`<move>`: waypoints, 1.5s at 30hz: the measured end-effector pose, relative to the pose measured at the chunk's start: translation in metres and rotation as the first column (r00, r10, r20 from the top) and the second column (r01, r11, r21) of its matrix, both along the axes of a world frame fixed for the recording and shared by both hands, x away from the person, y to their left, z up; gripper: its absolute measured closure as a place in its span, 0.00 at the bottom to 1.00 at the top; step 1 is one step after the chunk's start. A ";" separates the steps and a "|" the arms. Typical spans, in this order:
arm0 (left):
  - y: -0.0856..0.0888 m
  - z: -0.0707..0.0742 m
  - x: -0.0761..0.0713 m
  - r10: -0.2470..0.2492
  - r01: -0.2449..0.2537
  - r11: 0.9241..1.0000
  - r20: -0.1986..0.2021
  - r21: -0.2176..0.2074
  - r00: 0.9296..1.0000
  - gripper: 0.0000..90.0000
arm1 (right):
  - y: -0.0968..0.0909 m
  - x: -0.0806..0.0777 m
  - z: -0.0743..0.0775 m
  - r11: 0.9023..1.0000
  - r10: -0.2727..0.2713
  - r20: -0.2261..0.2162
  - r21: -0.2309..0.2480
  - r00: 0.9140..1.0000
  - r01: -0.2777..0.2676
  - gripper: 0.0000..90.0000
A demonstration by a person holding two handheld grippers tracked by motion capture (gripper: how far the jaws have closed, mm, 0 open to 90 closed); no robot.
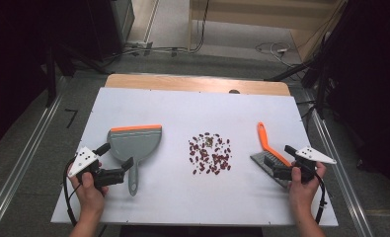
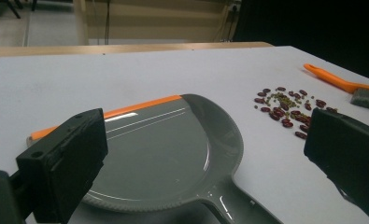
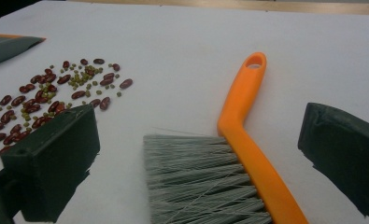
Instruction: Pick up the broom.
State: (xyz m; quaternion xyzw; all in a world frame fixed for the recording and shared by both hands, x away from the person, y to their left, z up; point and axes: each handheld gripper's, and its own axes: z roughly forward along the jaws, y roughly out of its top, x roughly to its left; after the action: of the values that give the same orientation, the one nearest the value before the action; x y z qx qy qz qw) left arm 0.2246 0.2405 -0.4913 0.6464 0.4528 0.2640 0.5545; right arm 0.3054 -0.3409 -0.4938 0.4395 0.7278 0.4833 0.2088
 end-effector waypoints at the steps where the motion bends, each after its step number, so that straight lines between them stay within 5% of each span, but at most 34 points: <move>1: -0.001 0.001 0.000 -0.001 0.001 1.000 0.003 0.009 1.000 0.00 | 0.000 0.000 0.001 1.000 -0.002 -0.003 0.004 1.000 0.002 0.00; 7: -0.002 0.002 -0.001 0.000 0.000 1.000 0.016 0.008 1.000 0.00 | 0.008 -0.001 0.017 0.998 0.008 0.007 -0.061 1.000 -0.007 0.00; 13: -0.005 0.003 -0.003 0.002 -0.003 1.000 0.011 0.022 1.000 0.00 | 0.015 0.006 0.046 0.998 0.041 0.020 -0.055 0.999 -0.040 0.00; 17: -0.012 0.005 -0.002 0.001 -0.002 0.998 0.013 0.055 1.000 0.01 | 0.023 0.019 0.059 0.992 0.107 -0.055 -0.066 0.993 -0.110 0.00; 25: -0.017 0.008 -0.002 -0.009 0.008 0.998 0.015 0.067 1.000 0.01 | 0.030 0.059 0.061 0.994 0.029 -0.209 -0.096 0.977 -0.050 0.02; 28: -0.018 0.007 -0.001 -0.012 0.011 0.997 0.012 0.070 1.000 0.01 | 0.029 0.071 0.055 0.990 -0.024 -0.257 -0.143 0.966 -0.013 0.03; 32: -0.019 0.008 -0.002 -0.014 0.013 0.997 0.013 0.078 1.000 0.01 | 0.027 0.083 0.043 0.985 -0.059 -0.344 -0.170 0.937 0.000 0.06; 34: -0.019 0.007 -0.002 -0.015 0.014 0.997 0.009 0.078 1.000 0.01 | 0.026 0.087 0.039 0.985 -0.060 -0.392 -0.170 0.918 -0.009 0.22; 35: -0.019 0.007 -0.002 -0.015 0.014 0.997 0.008 0.078 1.000 0.01 | 0.025 0.088 0.038 0.987 -0.066 -0.402 -0.162 0.913 0.000 0.35; 38: -0.019 0.007 -0.002 -0.014 0.014 0.997 0.007 0.081 1.000 0.01 | 0.021 0.090 0.036 0.995 -0.052 -0.433 -0.099 0.900 0.009 0.54; 41: -0.019 0.007 -0.003 -0.016 0.015 0.996 0.009 0.083 1.000 0.01 | 0.027 0.091 0.033 0.990 -0.081 -0.463 -0.138 0.883 0.018 0.59; 45: -0.019 0.007 -0.003 -0.014 0.014 0.996 0.010 0.083 1.000 0.01 | 0.036 0.090 0.029 0.970 -0.150 -0.487 -0.240 0.860 0.033 0.63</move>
State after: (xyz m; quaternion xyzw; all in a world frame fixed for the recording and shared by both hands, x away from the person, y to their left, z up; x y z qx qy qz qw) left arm 0.2212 0.2220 -0.4843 0.6706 0.4339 0.2822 0.5314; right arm 0.3958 -0.3051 -0.4652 0.5579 0.7846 0.2572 0.0832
